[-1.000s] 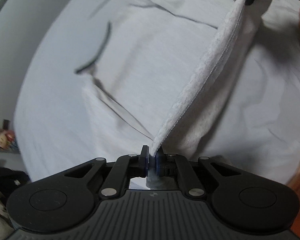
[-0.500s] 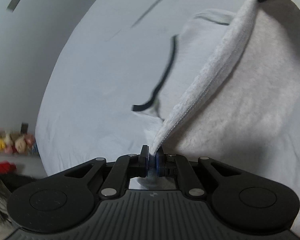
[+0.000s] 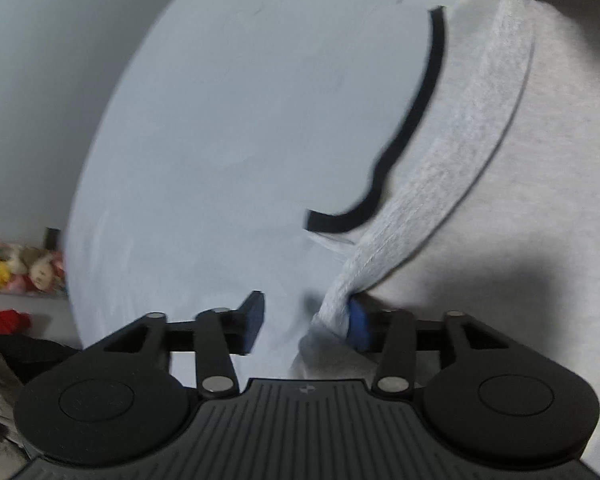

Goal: Fold clothes
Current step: 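Open both grippers and release the folded hem onto the sweatshirt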

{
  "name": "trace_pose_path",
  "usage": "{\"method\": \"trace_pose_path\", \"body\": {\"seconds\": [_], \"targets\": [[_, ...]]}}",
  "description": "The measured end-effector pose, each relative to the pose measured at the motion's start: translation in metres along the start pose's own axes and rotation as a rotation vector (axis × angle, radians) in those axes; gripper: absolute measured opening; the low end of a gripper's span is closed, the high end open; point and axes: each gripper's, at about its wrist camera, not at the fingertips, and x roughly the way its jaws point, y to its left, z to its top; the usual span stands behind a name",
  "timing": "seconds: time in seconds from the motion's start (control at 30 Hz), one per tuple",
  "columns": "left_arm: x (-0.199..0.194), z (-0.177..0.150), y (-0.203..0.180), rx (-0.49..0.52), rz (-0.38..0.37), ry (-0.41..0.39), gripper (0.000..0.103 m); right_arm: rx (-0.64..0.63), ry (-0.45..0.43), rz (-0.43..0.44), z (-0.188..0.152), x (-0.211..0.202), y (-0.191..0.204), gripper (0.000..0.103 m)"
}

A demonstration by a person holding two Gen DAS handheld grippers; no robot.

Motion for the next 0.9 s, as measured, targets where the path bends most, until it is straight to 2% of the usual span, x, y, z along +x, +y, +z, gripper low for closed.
{"method": "trace_pose_path", "body": {"seconds": [0.1,0.2,0.3,0.43,0.53,0.9], "targets": [[-0.006,-0.003,0.008,-0.053,0.083,-0.059,0.048,0.047,-0.05,-0.028,-0.005,-0.008,-0.007,0.041],[-0.016,-0.006,0.018,-0.082,0.159,-0.082,0.048,0.094,-0.096,-0.085,-0.008,-0.023,-0.014,0.044],[-0.008,-0.003,0.028,-0.108,0.175,-0.083,0.049,0.14,-0.118,-0.107,-0.011,-0.04,-0.021,0.044],[-0.001,-0.007,0.039,-0.12,0.153,-0.084,0.049,0.184,-0.125,-0.098,-0.018,-0.063,-0.027,0.044],[-0.012,-0.024,0.036,-0.068,0.14,-0.108,0.049,0.173,-0.113,-0.078,-0.032,-0.079,-0.022,0.046],[-0.06,-0.096,-0.053,0.17,0.041,-0.182,0.05,-0.035,-0.079,0.053,-0.096,-0.132,0.05,0.047]]}}
